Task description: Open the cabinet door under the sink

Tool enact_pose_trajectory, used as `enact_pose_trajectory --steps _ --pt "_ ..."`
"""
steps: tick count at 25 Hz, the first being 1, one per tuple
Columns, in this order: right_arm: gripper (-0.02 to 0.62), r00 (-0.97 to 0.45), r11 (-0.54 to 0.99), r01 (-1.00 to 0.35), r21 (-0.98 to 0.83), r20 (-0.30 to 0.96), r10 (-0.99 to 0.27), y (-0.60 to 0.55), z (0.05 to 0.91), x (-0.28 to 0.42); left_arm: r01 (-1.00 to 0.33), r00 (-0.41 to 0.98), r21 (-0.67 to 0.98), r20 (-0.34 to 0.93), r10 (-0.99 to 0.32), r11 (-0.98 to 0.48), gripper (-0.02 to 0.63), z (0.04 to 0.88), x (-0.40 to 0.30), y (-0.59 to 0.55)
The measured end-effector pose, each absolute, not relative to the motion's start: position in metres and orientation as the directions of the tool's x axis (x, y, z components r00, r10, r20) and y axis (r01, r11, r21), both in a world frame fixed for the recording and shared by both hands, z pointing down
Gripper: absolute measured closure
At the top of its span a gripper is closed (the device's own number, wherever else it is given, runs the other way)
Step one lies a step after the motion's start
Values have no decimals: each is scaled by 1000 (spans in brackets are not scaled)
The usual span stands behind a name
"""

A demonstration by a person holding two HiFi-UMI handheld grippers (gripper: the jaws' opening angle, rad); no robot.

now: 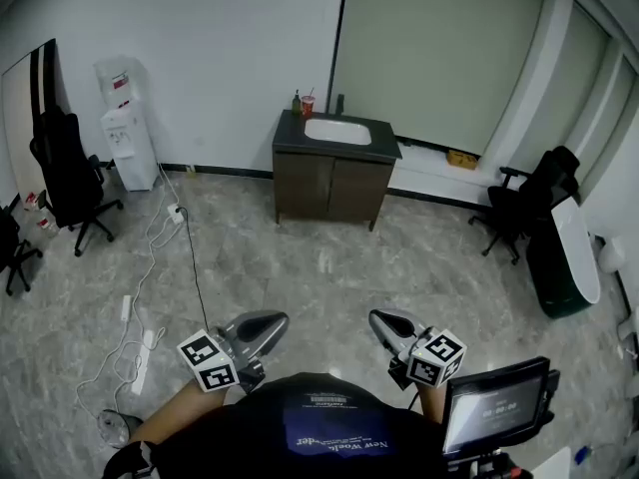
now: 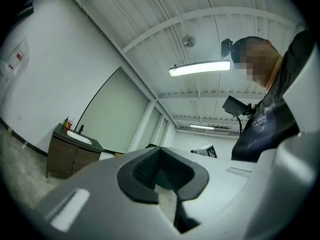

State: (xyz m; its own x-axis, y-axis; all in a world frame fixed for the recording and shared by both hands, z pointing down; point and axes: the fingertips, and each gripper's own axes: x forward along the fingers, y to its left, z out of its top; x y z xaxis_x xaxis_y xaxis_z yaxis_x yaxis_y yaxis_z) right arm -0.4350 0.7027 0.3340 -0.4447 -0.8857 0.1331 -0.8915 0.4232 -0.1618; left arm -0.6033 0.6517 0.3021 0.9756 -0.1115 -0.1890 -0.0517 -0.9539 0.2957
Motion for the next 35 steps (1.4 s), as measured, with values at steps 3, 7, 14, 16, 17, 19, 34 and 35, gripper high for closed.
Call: enact_pose_trajectory --steps 3,7,14,16,17,19,34,35 --pt "597 -438 408 -890 -203 137 -888 701 335 -433 -49 975 303 -193 -111 -952 606 301 -605 651" --pt "597 -417 379 -893 -242 128 -900 694 338 -436 -44 974 307 -199 -109 -951 606 305 -616 645" --pt "597 -420 387 -895 -224 123 -899 666 337 -467 -44 971 304 -213 -112 -952 606 309 -646 618" --pt "597 -419 386 -895 -222 125 -899 658 338 -475 -40 971 302 -212 -108 -952 606 312 -656 612" --pt "597 -417 384 -896 -222 129 -900 655 339 -478 -39 972 303 -210 -107 -952 606 313 -661 609" --pt "597 -411 376 -899 -223 142 -900 648 341 -480 -39 973 309 -205 -107 -950 606 316 -666 601" --pt "597 -400 342 -887 -310 145 -905 589 353 -381 -46 982 335 -157 -104 -941 606 315 -575 535" --pt "597 -406 349 -884 -311 140 -903 583 348 -366 -42 983 330 -154 -98 -943 606 310 -560 533"
